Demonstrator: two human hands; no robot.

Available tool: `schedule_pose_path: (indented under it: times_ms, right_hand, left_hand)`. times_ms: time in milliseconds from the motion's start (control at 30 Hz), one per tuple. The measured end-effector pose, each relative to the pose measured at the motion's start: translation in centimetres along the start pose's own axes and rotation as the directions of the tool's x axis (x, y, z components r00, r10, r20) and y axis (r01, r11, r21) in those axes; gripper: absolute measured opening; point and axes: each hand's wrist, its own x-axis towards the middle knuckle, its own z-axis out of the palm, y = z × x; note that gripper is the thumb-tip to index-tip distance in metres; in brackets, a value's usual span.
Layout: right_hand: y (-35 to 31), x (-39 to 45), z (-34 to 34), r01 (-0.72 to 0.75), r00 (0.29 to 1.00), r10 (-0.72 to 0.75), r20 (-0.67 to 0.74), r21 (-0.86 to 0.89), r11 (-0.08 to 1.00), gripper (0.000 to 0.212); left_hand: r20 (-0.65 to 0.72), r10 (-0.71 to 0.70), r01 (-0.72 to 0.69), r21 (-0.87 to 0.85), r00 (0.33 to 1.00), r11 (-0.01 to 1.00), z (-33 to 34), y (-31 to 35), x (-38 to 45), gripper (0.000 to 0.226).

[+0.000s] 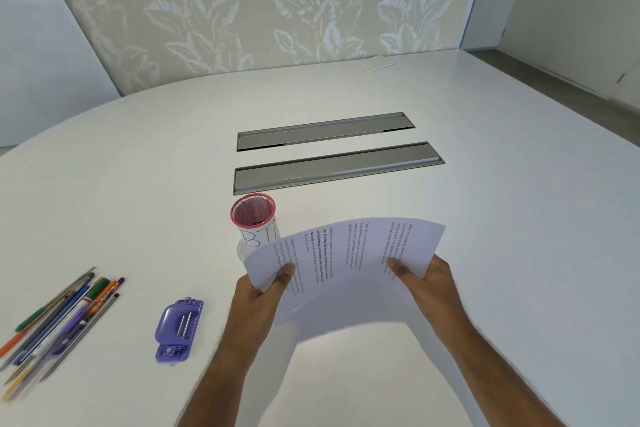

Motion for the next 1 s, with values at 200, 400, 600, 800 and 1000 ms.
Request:
schedule_pose_path:
  times_ms: [200,400,600,800,1000]
  right_hand:
    - [-0.6,0.1,-0.7,0.016,0.997,-0.02,0.068,0.057,0.998,0.021]
    - [-1.4,0.0,-0.9,0.026,0.996,-0.04,0.083,0.162,0.987,0.043]
    - [-1.7,0.1,0.3,-0.026,0.996,-0.018,0.09,0.463,0.886,0.051]
    - [-3.6,0.0,1.0,0.047,0.998,-0.065,0.02,0.486,0.873,0.045]
    - [-5.1,-0.8,3.4,-0.005,0.99,-0.085,0.113,0.628,0.778,0.049]
  left_hand:
    - [-0.037,-0.02,0.018,-0.04,0.999,0.999,-1.0,-0.3,0.2,0.043]
    - [-0.064,0.052,-0.061,-0.146,0.997,0.987,-1.2,0.7,-0.4,0.024]
    - [-0.06,0.063,-0.076,-0.243,0.996,0.967,-1.2,1.4,-0.9,0.028]
    - [-0.061,0.061,-0.075,-0.277,0.996,0.958,-1.9,1.5,-1.1,0.027]
    - [-0.03,0.023,-0.034,-0.436,0.999,0.899,-2.3,0.8,-1.3,0.037]
